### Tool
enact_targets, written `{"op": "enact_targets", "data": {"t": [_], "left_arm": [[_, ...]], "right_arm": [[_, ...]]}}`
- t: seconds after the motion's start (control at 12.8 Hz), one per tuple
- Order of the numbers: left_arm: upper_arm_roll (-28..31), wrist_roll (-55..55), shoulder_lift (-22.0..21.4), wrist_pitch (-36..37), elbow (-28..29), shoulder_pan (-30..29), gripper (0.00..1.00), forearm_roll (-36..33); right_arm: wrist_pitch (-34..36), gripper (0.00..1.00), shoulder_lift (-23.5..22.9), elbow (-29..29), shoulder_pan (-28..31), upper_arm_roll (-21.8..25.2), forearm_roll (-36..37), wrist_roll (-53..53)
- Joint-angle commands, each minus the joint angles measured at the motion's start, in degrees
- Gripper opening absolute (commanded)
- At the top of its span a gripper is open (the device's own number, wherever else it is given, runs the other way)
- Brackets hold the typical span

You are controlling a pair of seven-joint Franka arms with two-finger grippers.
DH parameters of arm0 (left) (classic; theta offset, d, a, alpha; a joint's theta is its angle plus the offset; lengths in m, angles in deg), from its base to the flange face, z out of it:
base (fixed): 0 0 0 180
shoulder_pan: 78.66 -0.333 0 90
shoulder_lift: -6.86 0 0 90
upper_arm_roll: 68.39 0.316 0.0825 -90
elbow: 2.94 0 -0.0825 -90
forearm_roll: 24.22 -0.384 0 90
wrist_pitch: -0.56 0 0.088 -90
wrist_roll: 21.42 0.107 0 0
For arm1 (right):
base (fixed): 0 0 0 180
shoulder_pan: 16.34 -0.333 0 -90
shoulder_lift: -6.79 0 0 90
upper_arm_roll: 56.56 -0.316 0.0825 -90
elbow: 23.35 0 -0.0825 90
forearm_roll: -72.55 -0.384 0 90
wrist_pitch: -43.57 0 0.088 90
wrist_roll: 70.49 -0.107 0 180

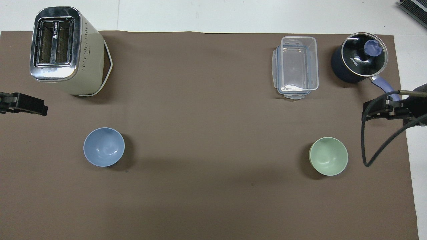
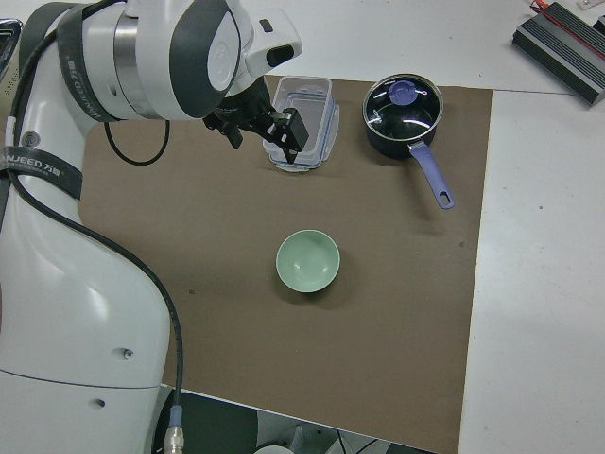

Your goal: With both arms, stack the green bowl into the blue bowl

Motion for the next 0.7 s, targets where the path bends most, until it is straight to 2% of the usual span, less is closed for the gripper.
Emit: {"op": "enact_targets", "data": {"t": [0.0,0.63], "left_arm": [[0.0,-0.31,-1.58,1.72,1.61,-0.33,1.0,-0.87],[0.0,-0.32,-1.76,2.6,1.89,0.46,1.0,-0.87]], "right_arm": [[-0.96,1.0,0.62,-0.44,0.63,-0.13,-0.3,1.23],[-0.87,1.0,0.62,-0.44,0.63,-0.13,-0.3,1.23]]}}
